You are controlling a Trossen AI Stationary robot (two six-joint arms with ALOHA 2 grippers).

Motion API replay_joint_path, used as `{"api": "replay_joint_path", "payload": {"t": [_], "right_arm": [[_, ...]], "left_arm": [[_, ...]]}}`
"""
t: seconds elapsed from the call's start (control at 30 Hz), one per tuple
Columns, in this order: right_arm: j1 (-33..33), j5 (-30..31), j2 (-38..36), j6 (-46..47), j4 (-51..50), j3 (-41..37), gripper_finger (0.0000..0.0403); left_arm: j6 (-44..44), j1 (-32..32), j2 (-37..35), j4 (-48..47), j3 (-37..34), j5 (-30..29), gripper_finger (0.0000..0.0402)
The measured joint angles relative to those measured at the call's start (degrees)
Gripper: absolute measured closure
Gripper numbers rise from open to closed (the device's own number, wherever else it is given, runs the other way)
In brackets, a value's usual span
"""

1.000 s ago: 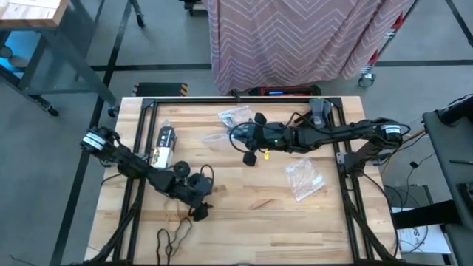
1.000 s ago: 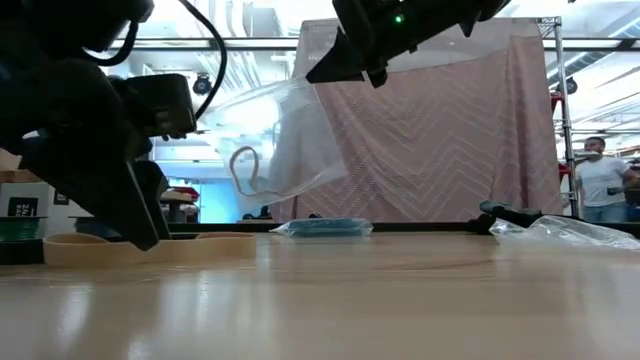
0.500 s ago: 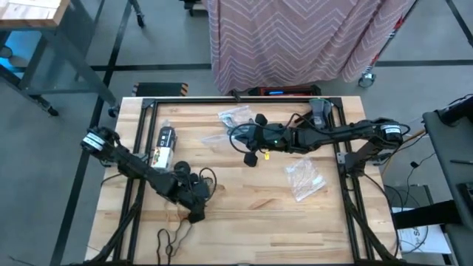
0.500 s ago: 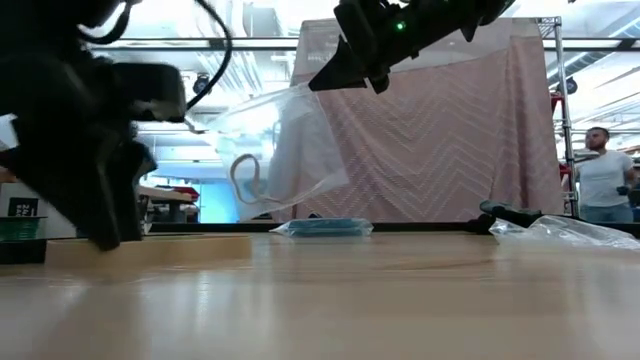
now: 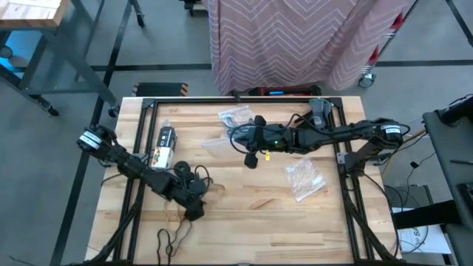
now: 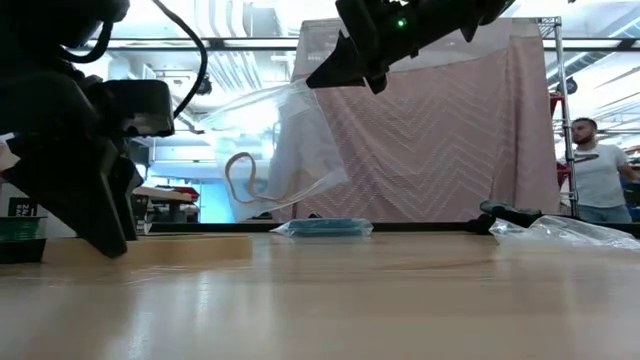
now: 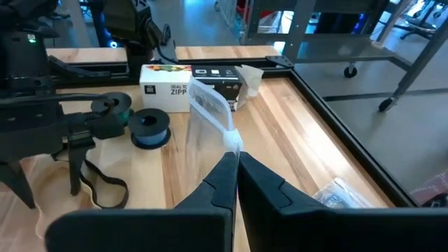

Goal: Sort rubber bands
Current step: Put the brown rubberband into the transparent zip bag

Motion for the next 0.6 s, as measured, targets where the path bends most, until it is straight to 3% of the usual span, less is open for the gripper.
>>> {"api": "replay_joint_path", "payload": {"t": [0.2,0.43,0.6], "right_arm": [[0.0,0.0,0.02,-0.07,-0.03,0.0,0.0403],[0.0,0.0,0.04,-0.32,-0.05,0.0,0.0403],[0.0,0.01,0.04,-0.44,-0.08,0.0,0.0403]], "left_arm": [[1.4,0.0,0.07,-0.38,-0.18,-0.88,0.0262],[3.67,-0.23,0.11,-0.36,-0.22,-1.57,0.0387],[6.28,-0.85,-0.64,-2.09,1.0,-1.78,0.0397]]}}
